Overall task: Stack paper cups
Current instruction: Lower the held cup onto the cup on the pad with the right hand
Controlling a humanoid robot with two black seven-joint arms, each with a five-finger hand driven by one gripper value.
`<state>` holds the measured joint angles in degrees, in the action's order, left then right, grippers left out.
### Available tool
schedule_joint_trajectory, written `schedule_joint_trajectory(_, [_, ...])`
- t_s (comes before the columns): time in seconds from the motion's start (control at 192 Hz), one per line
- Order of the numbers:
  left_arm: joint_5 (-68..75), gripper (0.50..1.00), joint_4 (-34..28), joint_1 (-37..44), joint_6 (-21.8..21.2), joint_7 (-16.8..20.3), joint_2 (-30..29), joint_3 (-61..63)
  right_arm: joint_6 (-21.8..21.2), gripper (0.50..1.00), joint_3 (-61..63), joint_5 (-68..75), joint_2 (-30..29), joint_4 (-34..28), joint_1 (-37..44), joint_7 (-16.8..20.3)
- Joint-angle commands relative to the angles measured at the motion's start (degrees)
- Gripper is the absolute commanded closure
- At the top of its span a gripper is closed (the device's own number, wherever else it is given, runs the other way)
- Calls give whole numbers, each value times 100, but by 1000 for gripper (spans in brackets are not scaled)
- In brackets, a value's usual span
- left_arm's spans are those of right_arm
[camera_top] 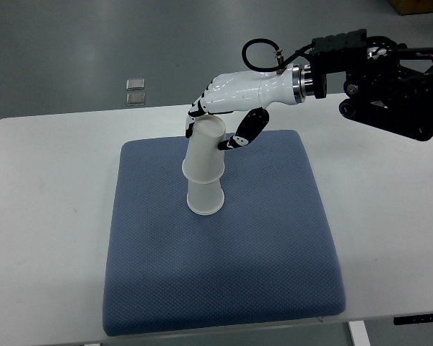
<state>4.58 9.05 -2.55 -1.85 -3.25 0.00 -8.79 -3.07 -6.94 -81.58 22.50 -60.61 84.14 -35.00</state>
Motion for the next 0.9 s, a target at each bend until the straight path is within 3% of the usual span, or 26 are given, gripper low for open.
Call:
schedule_joint_trajectory(0.0, [8,500,0,0,1,0,0,0,8,930,0,-16,0,5,-29,0])
schedule_joint_trajectory(0.759, [-1,500,0,0,-8,0,0,0,211,912,0,-33,-88,31,-205,0])
schedule_joint_trajectory(0.894, [-1,500,0,0,1,0,0,0,272,867,0,-33,-88,31,-205,0])
